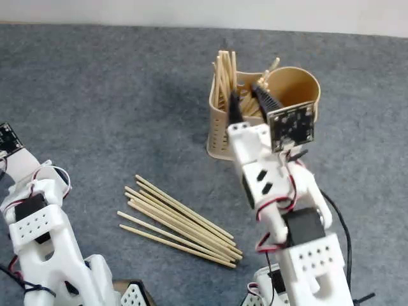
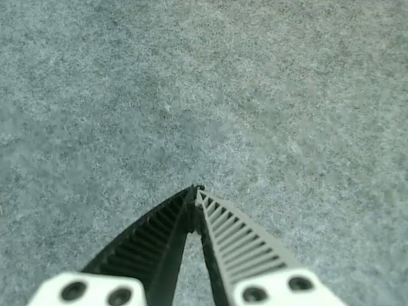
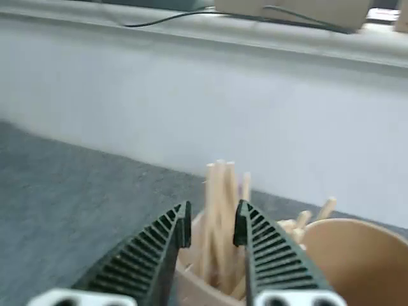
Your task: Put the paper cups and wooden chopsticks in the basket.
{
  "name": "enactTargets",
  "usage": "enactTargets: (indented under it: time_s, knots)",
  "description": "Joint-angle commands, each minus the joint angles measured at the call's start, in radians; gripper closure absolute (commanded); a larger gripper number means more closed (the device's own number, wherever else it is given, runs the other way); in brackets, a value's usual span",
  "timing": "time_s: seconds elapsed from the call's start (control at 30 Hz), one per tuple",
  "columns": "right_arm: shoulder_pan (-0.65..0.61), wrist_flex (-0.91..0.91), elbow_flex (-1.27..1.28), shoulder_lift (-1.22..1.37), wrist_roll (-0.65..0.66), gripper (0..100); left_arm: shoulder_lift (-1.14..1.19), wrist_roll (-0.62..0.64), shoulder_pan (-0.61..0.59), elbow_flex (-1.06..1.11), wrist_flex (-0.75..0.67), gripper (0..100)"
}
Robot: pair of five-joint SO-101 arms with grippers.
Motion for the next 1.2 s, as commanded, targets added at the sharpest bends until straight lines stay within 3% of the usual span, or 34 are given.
enactTargets:
  time_s: [0.0, 0.27, 0.4, 0.93, 1.17]
  knots:
    - [-0.084, 0.177, -0.116, -0.039, 0.014, 87.5, -0.018, -0.003, 0.028, -0.002, -0.043, 99]
    - [-0.3, 0.521, -0.266, 0.116, 0.083, 87.5, -0.018, -0.003, 0.028, -0.001, -0.041, 99]
    - [-0.364, 0.601, -0.277, 0.254, 0.083, 87.5, -0.018, -0.003, 0.028, -0.001, -0.041, 99]
    - [-0.374, 0.599, -0.291, 0.839, 0.089, 87.5, -0.018, -0.003, 0.025, -0.001, -0.041, 99]
    - [-0.375, 0.529, -0.321, 0.98, 0.089, 87.5, -0.018, -0.003, 0.025, -0.001, -0.041, 99]
